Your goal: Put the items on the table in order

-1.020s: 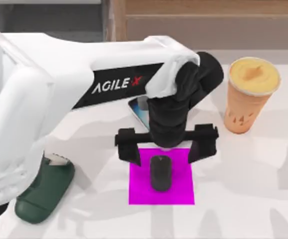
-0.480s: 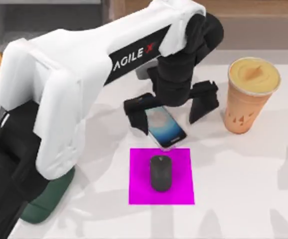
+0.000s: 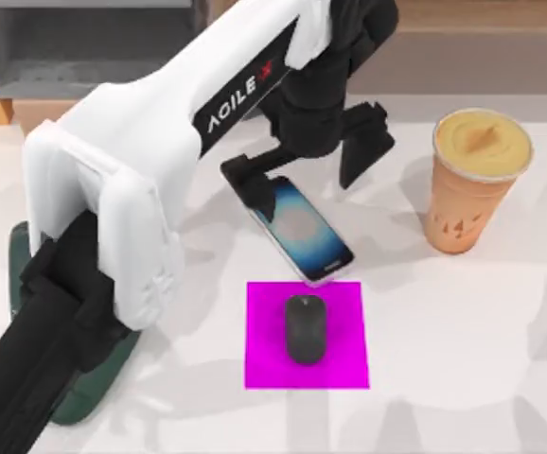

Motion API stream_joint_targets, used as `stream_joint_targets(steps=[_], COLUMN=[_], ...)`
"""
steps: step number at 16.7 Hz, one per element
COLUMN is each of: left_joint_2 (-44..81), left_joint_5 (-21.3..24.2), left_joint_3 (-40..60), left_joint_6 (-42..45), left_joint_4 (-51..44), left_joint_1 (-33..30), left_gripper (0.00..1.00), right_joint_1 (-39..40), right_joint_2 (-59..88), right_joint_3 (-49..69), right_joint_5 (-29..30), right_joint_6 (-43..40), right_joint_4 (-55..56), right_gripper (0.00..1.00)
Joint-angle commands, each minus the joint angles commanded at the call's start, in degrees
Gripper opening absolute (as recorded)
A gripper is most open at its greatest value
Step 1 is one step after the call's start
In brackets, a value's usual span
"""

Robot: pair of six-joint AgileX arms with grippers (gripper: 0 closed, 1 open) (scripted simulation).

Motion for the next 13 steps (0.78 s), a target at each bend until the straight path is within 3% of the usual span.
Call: stream_joint_targets(steps=[7, 13], left_joint_2=[2.3, 0.7], left_joint_5=[0.2, 0.1], left_joint_3=[5.3, -0.6], left_joint_6=[-1.4, -1.4], left_joint_4=[-2.8, 1.5], left_joint_1=[0.8, 0.7], left_gripper=[1.00, 1.00], right_joint_1=[0.0, 0.0], right_joint_2=[0.0, 0.0], right_joint_3=[0.0, 0.0], right_joint_5=[0.0, 0.0], right_joint_6=[0.0, 0.0], right_joint_4=[0.0, 0.0], right_gripper=[1.00, 1.00])
